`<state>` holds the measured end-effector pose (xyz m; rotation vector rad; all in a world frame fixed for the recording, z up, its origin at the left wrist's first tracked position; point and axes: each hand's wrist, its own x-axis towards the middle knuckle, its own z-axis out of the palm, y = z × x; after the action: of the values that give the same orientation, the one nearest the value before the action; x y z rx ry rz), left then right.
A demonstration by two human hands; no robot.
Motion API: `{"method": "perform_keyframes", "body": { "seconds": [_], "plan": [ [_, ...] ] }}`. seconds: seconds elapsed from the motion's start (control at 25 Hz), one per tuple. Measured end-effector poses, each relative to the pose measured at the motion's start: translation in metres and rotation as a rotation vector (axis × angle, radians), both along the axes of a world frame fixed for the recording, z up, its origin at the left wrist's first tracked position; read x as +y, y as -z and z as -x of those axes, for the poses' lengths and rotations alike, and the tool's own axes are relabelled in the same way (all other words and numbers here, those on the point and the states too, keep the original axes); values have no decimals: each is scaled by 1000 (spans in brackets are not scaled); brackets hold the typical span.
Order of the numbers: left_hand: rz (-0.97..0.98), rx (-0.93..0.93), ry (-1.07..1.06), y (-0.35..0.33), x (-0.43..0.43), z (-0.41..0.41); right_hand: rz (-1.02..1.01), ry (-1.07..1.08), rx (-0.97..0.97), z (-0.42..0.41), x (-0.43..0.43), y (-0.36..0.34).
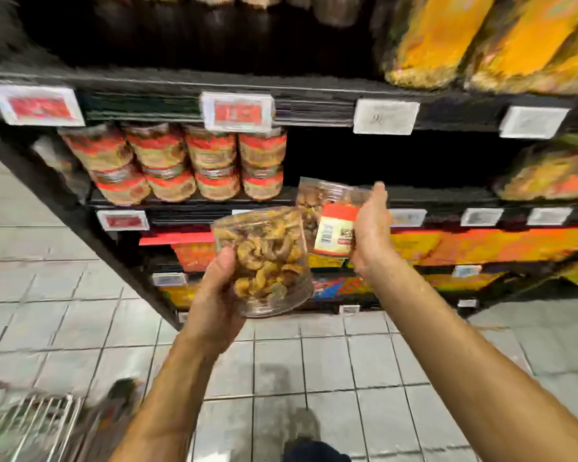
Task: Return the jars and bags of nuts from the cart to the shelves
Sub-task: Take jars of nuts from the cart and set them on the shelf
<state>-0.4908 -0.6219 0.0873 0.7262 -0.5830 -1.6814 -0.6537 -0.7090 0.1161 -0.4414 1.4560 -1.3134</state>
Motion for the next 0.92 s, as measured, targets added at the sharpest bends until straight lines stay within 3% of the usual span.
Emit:
{"method": "perform_keyframes", "body": {
  "seconds": [0.16,0.36,0.64,0.92],
  "plan": [
    [-49,15,-87,33,-67,34,-3,-61,77,29,-76,39],
    [112,-19,-130,73,-126,55,81,-83,109,22,-143,90],
    [220,30,-186,112,-162,58,389,-119,286,12,-172,129],
    [253,22,-141,121,-167,48,400,-235,333,17,-180,133]
  ]
}}
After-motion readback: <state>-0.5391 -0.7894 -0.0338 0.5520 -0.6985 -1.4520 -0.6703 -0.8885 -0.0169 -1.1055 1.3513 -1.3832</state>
